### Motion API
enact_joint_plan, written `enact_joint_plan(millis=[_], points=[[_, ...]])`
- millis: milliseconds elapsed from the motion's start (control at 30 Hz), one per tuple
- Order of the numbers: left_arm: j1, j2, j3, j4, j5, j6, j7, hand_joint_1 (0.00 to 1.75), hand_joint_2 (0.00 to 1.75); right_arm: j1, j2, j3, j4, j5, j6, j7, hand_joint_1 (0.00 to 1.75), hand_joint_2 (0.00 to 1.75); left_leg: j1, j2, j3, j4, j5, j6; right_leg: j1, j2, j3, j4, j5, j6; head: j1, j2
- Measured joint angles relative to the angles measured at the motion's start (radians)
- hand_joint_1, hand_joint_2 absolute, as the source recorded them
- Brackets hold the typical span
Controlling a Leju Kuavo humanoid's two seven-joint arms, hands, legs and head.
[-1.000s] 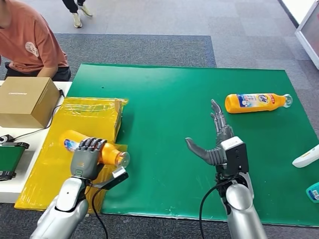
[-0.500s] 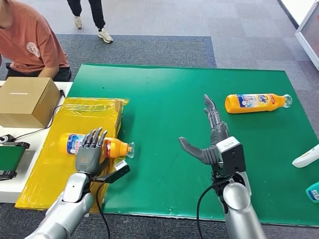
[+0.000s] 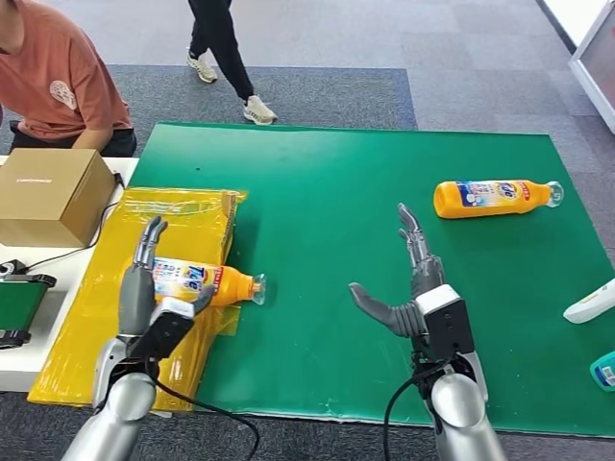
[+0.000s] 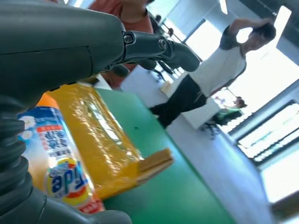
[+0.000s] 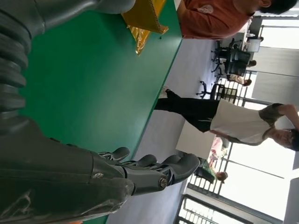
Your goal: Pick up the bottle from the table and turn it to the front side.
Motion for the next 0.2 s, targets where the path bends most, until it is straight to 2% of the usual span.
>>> enact_joint_plan(millis=[67, 133, 167, 200], points=[[0.047, 0.002, 0.007, -0.108, 0.263, -0.145, -0.066, 0.0, 1.75, 0.016, -0.001, -0.003, -0.01, -0.006, 0.016, -0.008, 0.0, 1.75, 0.0, 0.0, 0.0, 0.0, 0.0, 0.0, 0.0, 0.0, 0.0, 0.0, -0.001, 0.0, 0.0, 0.0], [0.095, 0.001, 0.029, -0.187, 0.544, -0.337, -0.111, 0.0, 1.75, 0.033, -0.003, -0.004, -0.02, -0.039, 0.064, -0.022, 0.0, 1.75, 0.0, 0.0, 0.0, 0.0, -0.001, 0.0, 0.0, 0.0, 0.0, 0.0, -0.001, 0.0, 0.0, 0.0], [0.118, -0.002, 0.048, -0.215, 0.649, -0.428, -0.123, 0.0, 1.75, 0.041, -0.004, -0.003, -0.024, -0.073, 0.102, -0.031, 0.0, 1.75, 0.0, 0.0, 0.0, 0.0, -0.001, 0.0, 0.0, 0.0, 0.0, 0.0, -0.001, 0.0, 0.0, 0.0], [0.129, -0.004, 0.057, -0.228, 0.696, -0.471, -0.128, 0.0, 1.75, 0.046, -0.004, -0.002, -0.026, -0.089, 0.12, -0.035, 0.0, 1.75, 0.0, 0.0, 0.0, 0.0, -0.001, 0.0, 0.0, 0.0, 0.0, 0.0, -0.002, 0.0, 0.0, 0.0]])
